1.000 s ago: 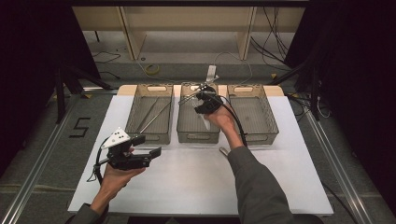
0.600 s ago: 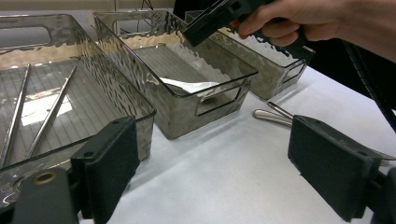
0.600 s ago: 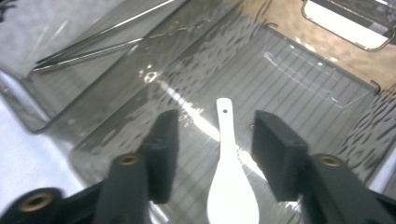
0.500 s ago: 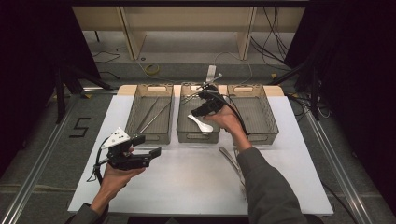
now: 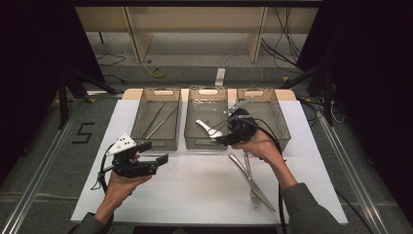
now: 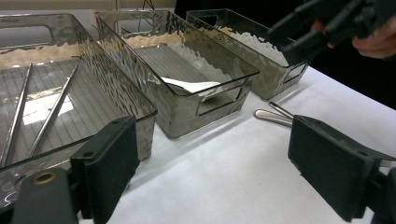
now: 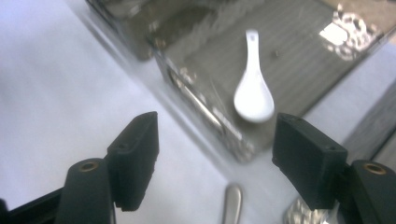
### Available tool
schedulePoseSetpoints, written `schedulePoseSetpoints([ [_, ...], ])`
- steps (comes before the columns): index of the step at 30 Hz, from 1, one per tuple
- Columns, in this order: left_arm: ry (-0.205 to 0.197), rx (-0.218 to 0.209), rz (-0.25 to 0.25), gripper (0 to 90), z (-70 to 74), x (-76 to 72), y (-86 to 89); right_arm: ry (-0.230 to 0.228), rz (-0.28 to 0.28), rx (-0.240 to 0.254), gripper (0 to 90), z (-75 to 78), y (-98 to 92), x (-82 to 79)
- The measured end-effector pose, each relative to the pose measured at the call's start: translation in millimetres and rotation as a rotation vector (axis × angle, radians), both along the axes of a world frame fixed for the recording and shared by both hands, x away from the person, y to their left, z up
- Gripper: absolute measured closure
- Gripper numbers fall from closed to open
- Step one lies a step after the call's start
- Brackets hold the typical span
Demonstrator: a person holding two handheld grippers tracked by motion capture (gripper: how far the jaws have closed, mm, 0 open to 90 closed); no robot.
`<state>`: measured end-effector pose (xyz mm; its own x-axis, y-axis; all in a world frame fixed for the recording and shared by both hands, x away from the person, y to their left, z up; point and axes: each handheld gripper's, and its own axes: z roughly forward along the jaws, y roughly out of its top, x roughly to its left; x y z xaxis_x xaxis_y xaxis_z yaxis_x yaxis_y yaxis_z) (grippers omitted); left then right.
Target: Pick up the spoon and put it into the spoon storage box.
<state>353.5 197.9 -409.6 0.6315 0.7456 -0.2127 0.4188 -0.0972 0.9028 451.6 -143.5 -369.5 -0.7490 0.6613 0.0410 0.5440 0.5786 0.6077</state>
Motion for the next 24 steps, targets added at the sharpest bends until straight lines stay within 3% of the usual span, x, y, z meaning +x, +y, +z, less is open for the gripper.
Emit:
schedulePoseSetpoints([
  [2, 0.001, 0.003, -0.002, 15.5, 0.0, 0.1, 0.3, 0.0, -0.012, -0.02, 33.0, -6.5, -6.6, -4.8],
  [11, 0.001, -0.001, 0.0, 15.6, -0.1, 0.1, 0.3, 0.034, -0.025, -0.009, 33.1, -26.9, -25.1, -22.5],
  [24, -0.003, -0.005, -0.002, 15.5, 0.7, 0.3, 1.5, 0.1, -0.036, -0.056, 27.9, -48.4, -38.4, -30.7],
])
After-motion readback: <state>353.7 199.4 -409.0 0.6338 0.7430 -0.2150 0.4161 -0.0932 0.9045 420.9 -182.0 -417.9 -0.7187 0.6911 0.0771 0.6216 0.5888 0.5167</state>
